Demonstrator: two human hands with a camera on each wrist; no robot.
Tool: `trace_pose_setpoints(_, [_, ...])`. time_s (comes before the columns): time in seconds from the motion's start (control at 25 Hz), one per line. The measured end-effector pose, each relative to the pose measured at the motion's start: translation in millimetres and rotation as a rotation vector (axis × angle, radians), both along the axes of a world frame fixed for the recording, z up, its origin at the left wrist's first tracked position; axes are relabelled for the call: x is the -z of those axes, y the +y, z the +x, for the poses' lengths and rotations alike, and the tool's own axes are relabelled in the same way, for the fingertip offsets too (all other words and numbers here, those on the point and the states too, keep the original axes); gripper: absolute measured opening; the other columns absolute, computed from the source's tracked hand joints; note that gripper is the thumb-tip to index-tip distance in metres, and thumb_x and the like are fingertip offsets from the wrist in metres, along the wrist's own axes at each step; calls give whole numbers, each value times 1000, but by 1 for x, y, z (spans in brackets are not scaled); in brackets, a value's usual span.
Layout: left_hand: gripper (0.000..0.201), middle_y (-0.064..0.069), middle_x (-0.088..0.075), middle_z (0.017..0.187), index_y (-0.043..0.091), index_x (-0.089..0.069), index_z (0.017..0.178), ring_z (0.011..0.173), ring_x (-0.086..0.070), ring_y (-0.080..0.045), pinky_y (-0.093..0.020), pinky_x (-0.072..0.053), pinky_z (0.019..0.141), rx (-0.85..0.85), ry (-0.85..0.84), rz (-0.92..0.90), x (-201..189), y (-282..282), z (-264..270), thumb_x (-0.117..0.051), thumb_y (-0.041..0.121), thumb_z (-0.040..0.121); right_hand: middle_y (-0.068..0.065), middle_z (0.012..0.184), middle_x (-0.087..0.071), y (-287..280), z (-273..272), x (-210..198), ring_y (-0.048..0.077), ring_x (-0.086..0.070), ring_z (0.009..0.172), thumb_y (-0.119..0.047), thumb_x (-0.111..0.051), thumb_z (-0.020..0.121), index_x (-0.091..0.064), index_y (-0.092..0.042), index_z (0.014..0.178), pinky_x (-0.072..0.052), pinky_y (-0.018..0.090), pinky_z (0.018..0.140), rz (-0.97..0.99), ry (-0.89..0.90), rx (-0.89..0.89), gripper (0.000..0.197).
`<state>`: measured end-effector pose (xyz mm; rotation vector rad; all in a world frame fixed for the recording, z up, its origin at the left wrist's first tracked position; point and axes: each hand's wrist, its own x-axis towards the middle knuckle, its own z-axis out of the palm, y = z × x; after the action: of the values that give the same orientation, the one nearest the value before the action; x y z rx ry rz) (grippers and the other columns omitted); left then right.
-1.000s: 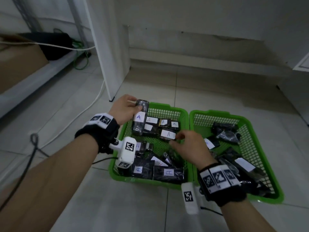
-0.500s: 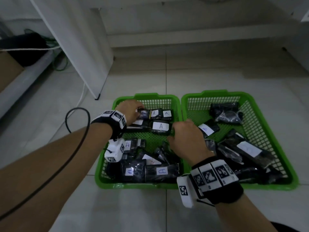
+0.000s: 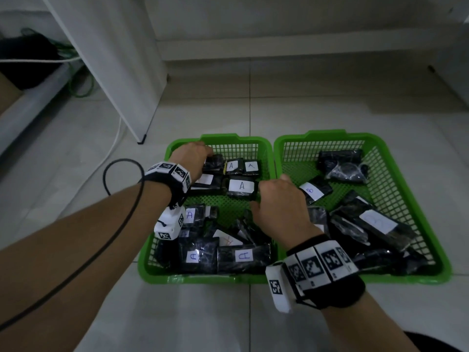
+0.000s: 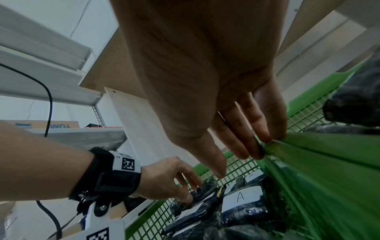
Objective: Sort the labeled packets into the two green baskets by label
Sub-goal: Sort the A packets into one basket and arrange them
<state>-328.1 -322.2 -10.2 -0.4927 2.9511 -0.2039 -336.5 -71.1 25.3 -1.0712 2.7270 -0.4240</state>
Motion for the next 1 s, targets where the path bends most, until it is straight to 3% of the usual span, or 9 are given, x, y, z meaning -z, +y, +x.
trace_pose_setpoints(0.2, [40, -3, -64, 113, 25, -67, 114, 95, -66, -27, -42, -58, 81, 6, -7, -30, -2, -9, 1, -69, 6, 79, 0, 80, -52, 0, 0, 0, 27, -52, 114, -25, -61, 95, -56, -13, 82, -47, 34, 78, 23, -19, -6, 19])
trace_pose_setpoints(0.4, [71, -3, -55, 139, 21, -58, 135, 118, -60, -26, -39, -50, 100, 78, -24, 48, 1, -10, 11, -59, -13, 73, 1, 85, -59, 1, 0, 2, 27, -52, 113, -28, -63, 94, -57, -13, 83, -50, 37, 82, 24, -21, -13, 20])
trace_pose_setpoints(0.56, [72, -7, -43, 151, 16, -47, 145, 136, -44, -26, -35, -34, 115, 65, -10, 168, 0, -6, 26, -59, -8, 78, 3, 91, -61, -1, 6, 0, 26, -52, 108, -22, -66, 92, -65, -11, 94, -47, 35, 84, -5, 7, -53, 12])
trace_pose_setpoints(0.64, [55, -10, -51, 143, 12, -55, 135, 131, -48, -28, -35, -36, 111, 90, 101, 254, -5, 7, 38, -61, 1, 82, 4, 87, -60, -8, 18, -2, 24, -55, 97, -17, -66, 89, -69, -11, 90, -48, 33, 78, -44, 0, -169, 7])
trace_pose_setpoints(0.72, [31, -4, -64, 118, 15, -67, 113, 110, -60, -23, -35, -48, 97, 123, 153, 368, -17, 27, 52, -62, 8, 84, 7, 87, -65, -16, 37, -2, 27, -63, 90, -18, -64, 88, -69, -11, 89, -54, 37, 74, -11, -111, -298, 9])
trace_pose_setpoints(0.8, [16, 7, -68, 97, 19, -73, 99, 91, -65, -14, -32, -53, 84, 141, -24, 522, -26, 47, 70, -65, 15, 85, 11, 105, -67, -21, 55, 0, 32, -63, 101, -20, -62, 91, -63, -12, 121, -55, 41, 85, 195, -203, -393, 31])
trace_pose_setpoints(0.88, [10, 9, -69, 91, 24, -71, 92, 84, -65, -14, -32, -54, 78, 174, -254, 577, -26, 63, 87, -70, 21, 83, 13, 121, -62, -21, 63, 3, 35, -53, 116, -19, -60, 92, -37, -15, 149, -45, 43, 99, 362, -169, -413, 62])
trace_pose_setpoints(0.92, [13, 7, -69, 91, 25, -68, 93, 84, -65, -15, -33, -55, 76, 173, -303, 572, -22, 67, 95, -72, 23, 81, 14, 125, -59, -20, 65, 2, 35, -48, 120, -19, -61, 91, -32, -16, 151, -39, 45, 100, 379, -163, -395, 67])
trace_pose_setpoints(1.0, [26, 5, -68, 94, 23, -65, 104, 85, -63, -17, -34, -53, 75, 151, -266, 559, -15, 68, 104, -73, 29, 80, 14, 119, -57, -17, 64, 2, 35, -47, 118, -18, -62, 90, -40, -15, 142, -37, 42, 92, 329, -173, -348, 57])
